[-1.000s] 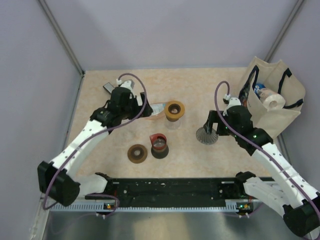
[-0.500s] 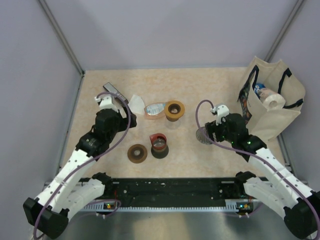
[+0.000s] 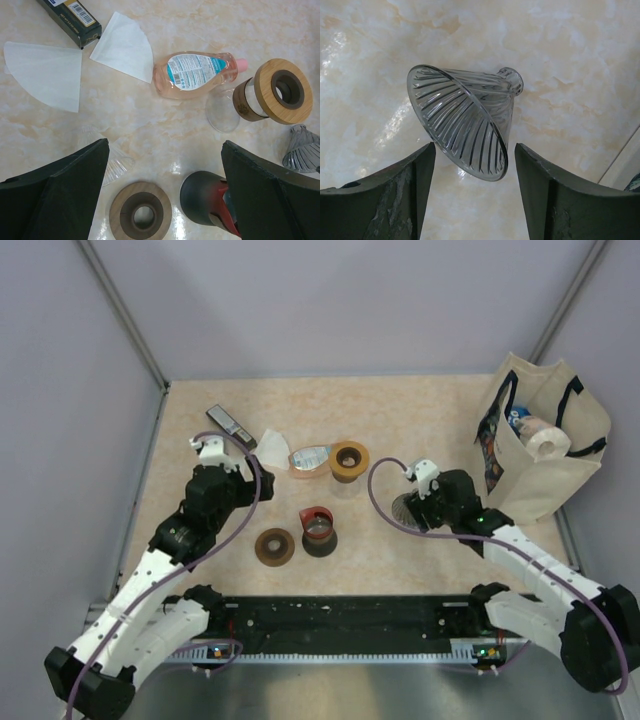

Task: Place the coffee filter in the dripper

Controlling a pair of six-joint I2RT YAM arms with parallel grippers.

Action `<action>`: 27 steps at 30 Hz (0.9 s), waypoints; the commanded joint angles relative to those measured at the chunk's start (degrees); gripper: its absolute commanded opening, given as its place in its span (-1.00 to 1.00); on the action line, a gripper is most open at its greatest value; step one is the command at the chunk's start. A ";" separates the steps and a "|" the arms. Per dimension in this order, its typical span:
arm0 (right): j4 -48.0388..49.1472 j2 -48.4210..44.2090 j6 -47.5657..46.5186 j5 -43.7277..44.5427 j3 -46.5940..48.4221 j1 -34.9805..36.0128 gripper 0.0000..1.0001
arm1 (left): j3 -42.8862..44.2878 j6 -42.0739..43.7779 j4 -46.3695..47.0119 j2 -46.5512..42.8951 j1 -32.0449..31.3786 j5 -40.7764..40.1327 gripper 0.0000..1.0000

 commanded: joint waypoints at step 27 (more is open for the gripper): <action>-17.38 4.34 29.01 13.71 26.04 0.63 -1.00 | 0.96 -0.36 1.35 -0.90 0.18 -1.69 0.98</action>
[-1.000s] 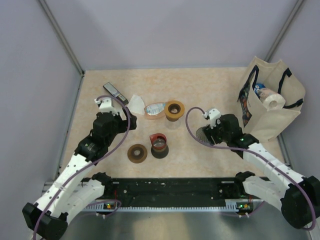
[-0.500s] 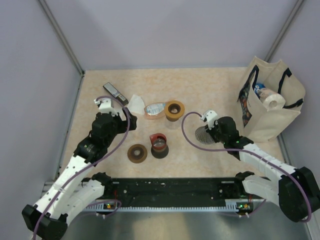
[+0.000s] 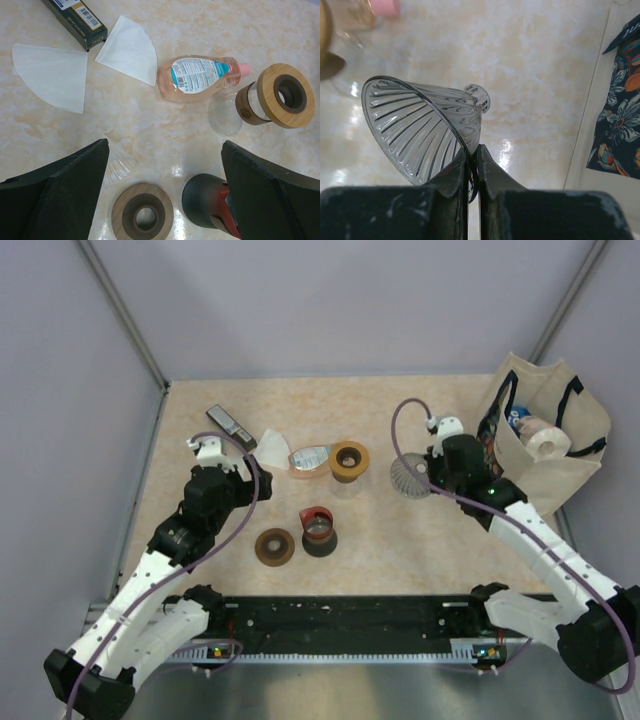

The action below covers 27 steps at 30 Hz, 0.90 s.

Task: Place the coffee filter in the dripper

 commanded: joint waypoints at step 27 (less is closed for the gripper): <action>-21.60 27.02 29.68 -41.93 46.78 -3.42 -1.00 | 18.81 -7.45 6.07 16.97 0.27 14.21 0.98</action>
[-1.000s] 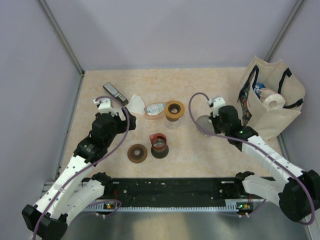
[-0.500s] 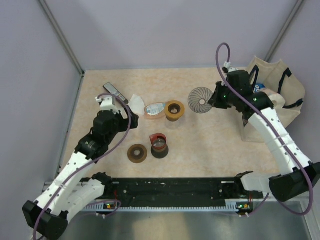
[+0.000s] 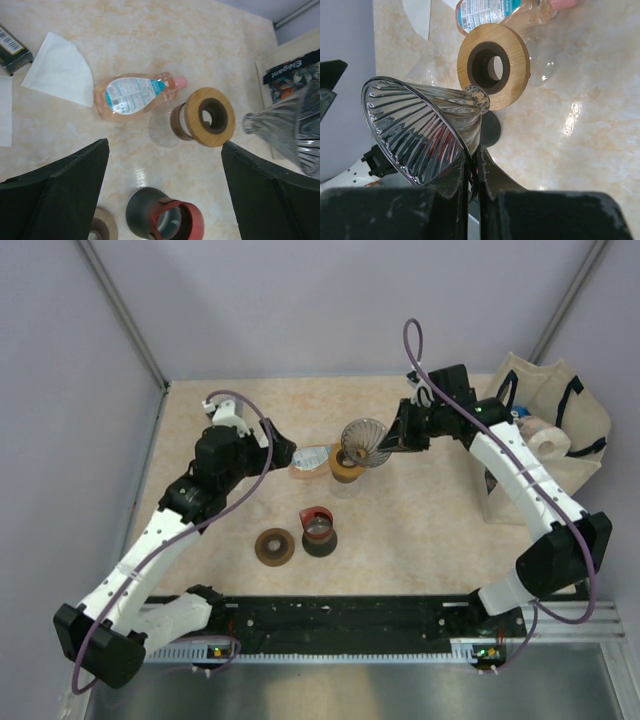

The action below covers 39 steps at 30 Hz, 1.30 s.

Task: Place the coffee filter in the dripper

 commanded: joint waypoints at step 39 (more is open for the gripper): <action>4.98 15.03 -1.99 -5.72 6.14 1.07 -1.00 | 25.48 -1.29 1.73 35.49 -0.19 25.27 0.05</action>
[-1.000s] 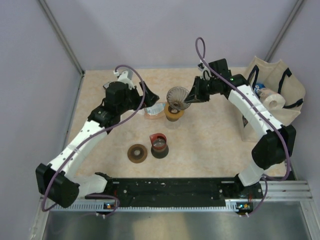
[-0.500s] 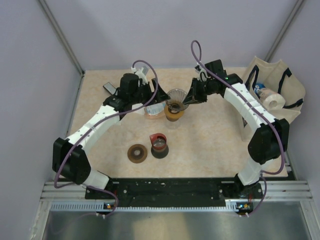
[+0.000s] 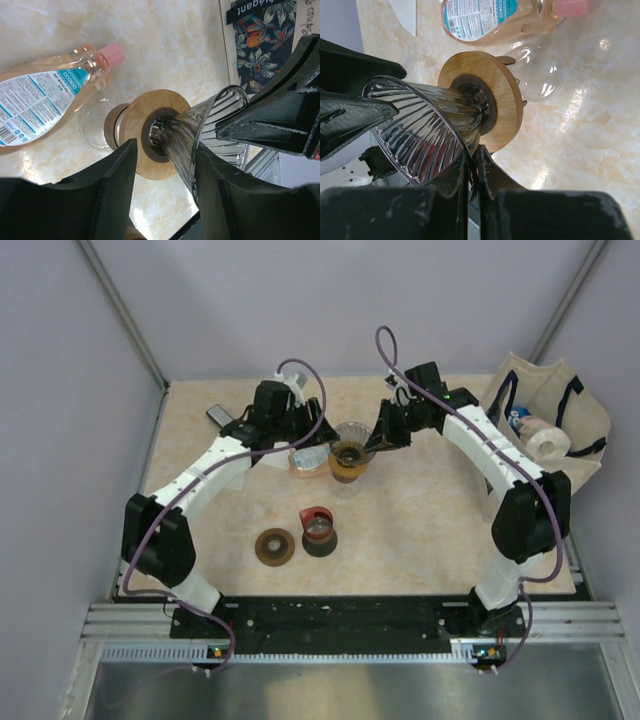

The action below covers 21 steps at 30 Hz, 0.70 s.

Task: Place the coffee filter in the dripper

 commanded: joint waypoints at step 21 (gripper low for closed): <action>-3.61 4.20 -1.98 2.09 4.23 0.74 -1.00 | 8.35 3.90 -10.92 8.22 -0.41 -2.72 -1.00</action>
